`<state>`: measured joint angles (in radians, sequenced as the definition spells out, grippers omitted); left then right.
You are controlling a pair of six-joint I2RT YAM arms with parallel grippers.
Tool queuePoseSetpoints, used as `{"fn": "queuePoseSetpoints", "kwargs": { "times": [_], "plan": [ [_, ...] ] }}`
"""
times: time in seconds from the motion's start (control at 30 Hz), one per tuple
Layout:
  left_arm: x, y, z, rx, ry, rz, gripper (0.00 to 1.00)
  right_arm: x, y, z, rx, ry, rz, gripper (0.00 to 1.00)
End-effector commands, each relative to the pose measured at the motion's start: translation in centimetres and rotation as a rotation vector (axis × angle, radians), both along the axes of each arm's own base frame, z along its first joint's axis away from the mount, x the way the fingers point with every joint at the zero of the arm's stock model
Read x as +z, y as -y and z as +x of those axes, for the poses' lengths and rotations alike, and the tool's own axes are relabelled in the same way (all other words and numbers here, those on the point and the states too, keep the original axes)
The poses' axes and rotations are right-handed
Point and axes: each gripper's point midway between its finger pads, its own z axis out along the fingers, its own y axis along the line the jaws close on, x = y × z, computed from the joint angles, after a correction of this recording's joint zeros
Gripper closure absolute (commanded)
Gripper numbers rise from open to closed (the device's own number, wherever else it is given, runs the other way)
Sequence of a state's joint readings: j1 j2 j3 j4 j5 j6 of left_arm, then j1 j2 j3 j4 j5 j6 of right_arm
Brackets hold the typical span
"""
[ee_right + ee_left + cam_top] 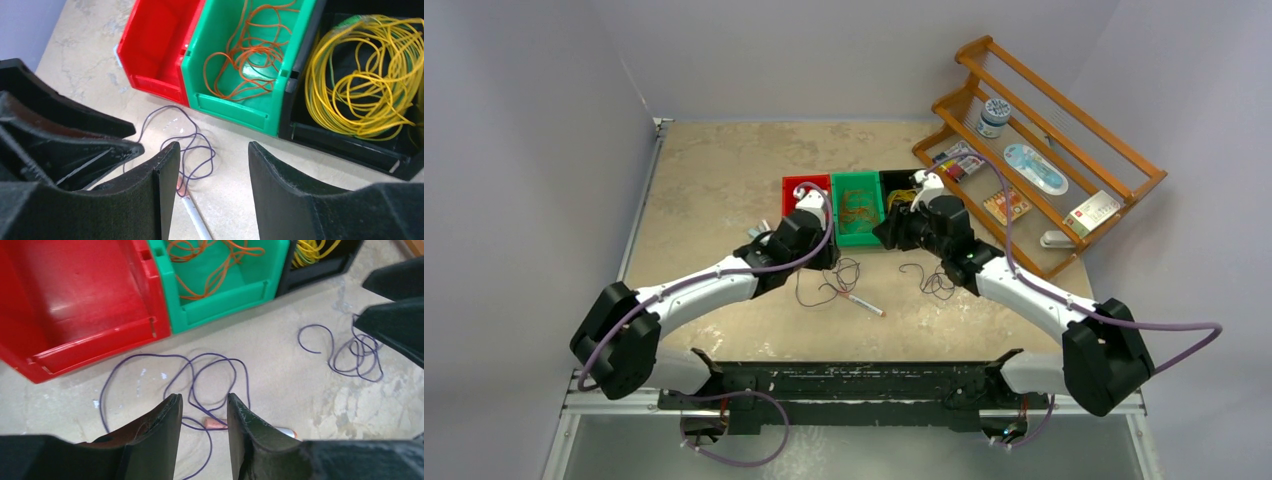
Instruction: Untangle the cables
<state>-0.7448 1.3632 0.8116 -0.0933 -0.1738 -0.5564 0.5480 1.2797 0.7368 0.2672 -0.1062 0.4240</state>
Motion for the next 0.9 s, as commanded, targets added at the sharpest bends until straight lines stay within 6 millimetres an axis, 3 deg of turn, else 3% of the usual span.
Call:
{"fn": "queuePoseSetpoints", "kwargs": {
  "times": [0.0, 0.2, 0.43, 0.57, 0.7, 0.87],
  "plan": [
    [2.3, 3.5, -0.7, -0.115, 0.035, -0.118, 0.60, -0.4, 1.6, -0.1, -0.110, -0.036, 0.006, 0.44],
    [2.2, 6.4, -2.3, -0.224, 0.042, -0.115, 0.57, -0.8, 3.9, 0.2, -0.262, -0.045, 0.019, 0.44],
    [-2.5, 7.5, -2.9, -0.262, -0.037, -0.033, 0.56, -1.1, 4.0, 0.2, -0.277, -0.058, 0.027, 0.44],
    [-4.0, 7.9, -2.7, -0.266, -0.050, -0.006, 0.57, -0.9, 3.9, 0.2, -0.274, -0.054, 0.034, 0.43],
    [-4.3, 7.9, -2.0, -0.249, -0.034, 0.020, 0.62, -0.8, 3.9, 0.1, -0.268, -0.049, 0.035, 0.43],
    [-3.7, 7.9, -1.4, -0.236, -0.011, 0.032, 0.77, -0.7, 3.8, 0.2, -0.260, -0.044, 0.032, 0.43]
  ]
}}
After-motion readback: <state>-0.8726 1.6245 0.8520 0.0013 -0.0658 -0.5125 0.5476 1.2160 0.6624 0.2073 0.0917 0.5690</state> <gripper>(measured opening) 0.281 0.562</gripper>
